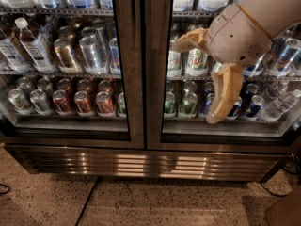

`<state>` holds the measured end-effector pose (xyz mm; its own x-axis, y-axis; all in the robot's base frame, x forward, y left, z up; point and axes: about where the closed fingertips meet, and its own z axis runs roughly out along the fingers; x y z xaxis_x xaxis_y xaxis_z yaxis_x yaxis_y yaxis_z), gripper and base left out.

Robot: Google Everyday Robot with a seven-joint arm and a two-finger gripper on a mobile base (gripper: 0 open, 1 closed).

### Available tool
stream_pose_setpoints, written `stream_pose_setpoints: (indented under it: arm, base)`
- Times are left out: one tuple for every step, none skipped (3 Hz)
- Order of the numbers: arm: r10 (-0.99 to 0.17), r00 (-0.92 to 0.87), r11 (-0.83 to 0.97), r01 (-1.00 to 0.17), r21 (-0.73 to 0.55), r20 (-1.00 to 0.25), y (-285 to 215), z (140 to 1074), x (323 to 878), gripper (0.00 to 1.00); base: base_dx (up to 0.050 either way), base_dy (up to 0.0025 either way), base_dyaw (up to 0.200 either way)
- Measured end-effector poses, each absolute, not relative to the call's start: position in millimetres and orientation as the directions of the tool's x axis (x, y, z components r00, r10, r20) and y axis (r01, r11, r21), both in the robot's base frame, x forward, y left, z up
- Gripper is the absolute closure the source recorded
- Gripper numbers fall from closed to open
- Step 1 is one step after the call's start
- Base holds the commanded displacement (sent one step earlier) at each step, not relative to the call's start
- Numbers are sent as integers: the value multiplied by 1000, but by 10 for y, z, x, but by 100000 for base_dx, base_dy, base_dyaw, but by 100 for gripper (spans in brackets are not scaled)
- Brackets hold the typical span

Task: Open right fridge door

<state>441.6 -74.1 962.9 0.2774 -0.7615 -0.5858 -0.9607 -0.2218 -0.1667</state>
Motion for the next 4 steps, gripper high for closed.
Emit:
stream_pose_setpoints:
  arm:
    - [-605, 319, -242, -947, -213, -729, -814, 9639, 4419, 0]
    - [-506, 340, -252, -937, -241, -793, -858, 9687, 4405, 0]
    - [-506, 340, -251, -937, -241, -793, -858, 9687, 4405, 0]
    - [-493, 328, -201, -944, -262, -806, -848, 9689, 4433, 0]
  base:
    - [0, 0, 0]
    - [0, 0, 0]
    - [0, 0, 0]
    - [0, 0, 0]
